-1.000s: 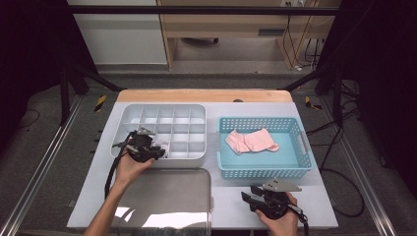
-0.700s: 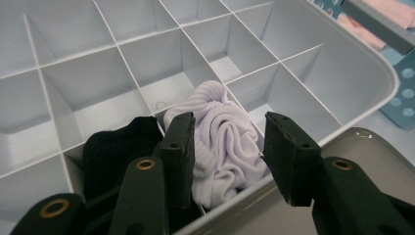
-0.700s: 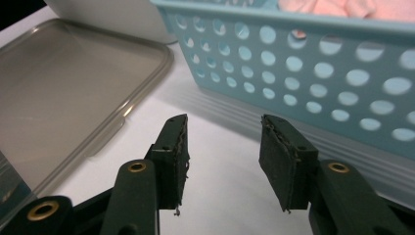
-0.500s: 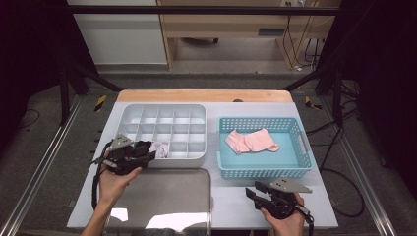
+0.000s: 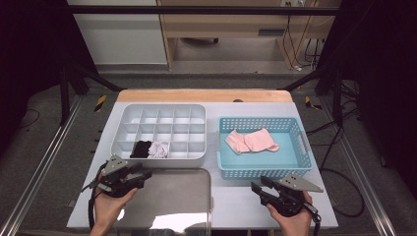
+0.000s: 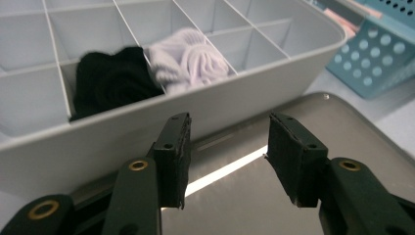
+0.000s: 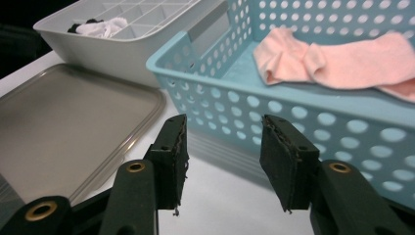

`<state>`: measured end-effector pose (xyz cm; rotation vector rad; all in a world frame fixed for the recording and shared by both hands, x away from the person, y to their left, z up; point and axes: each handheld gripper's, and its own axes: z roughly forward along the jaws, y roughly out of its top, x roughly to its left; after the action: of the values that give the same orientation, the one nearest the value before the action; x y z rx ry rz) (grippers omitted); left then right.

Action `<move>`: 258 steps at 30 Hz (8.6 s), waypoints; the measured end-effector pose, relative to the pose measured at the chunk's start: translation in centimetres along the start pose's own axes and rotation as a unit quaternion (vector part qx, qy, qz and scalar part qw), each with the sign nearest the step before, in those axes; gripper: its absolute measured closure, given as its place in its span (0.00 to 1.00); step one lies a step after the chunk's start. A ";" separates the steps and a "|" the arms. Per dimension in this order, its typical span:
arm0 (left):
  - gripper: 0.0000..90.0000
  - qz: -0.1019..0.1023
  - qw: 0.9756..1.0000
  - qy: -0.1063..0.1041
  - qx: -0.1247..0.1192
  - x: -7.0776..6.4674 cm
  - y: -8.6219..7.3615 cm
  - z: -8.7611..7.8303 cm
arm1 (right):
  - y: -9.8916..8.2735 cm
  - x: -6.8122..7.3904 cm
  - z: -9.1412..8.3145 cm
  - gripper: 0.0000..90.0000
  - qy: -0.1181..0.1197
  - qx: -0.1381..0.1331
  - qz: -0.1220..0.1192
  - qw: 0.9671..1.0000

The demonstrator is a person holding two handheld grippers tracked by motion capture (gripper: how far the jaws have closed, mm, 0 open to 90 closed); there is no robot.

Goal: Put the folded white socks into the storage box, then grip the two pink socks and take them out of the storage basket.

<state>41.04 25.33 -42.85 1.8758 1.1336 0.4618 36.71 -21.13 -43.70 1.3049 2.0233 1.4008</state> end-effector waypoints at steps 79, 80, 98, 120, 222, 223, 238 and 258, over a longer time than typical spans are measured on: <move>0.37 -0.044 0.999 0.024 0.007 1.4 -3.4 0.2 | 11.0 -10.1 10.7 0.58 -0.142 0.046 0.029 0.988; 0.37 -0.043 0.999 0.024 0.007 1.4 -3.4 0.2 | 10.9 -10.1 10.9 0.58 -0.143 0.049 0.030 0.988; 0.38 -0.043 0.999 0.026 -0.001 1.6 -3.4 0.2 | 8.7 -12.8 12.8 0.57 -0.177 0.109 0.053 0.977; 0.40 -0.041 0.999 0.024 0.005 1.7 -3.5 0.4 | 7.9 -13.4 13.7 0.76 -0.177 0.179 0.069 0.965; 0.49 -0.047 0.999 0.026 -0.004 1.6 -3.2 -0.6 | -0.4 0.9 1.1 0.98 0.092 0.107 -0.012 0.990; 0.50 -0.044 0.999 0.027 -0.004 1.5 -3.2 -0.6 | -0.6 0.7 1.3 0.98 0.087 0.109 -0.013 0.990; 0.42 -0.054 0.998 0.025 0.017 1.8 -3.3 -0.1 | -2.3 -0.1 3.0 0.89 0.034 0.138 -0.028 0.989; 0.41 -0.045 0.998 0.053 0.009 2.0 -3.3 -0.4 | 2.8 0.0 1.0 0.71 0.004 0.042 -0.039 0.998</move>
<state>40.09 27.95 -45.56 1.8251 1.2922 0.5059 38.76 -20.34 -41.70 1.2424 2.1348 1.3025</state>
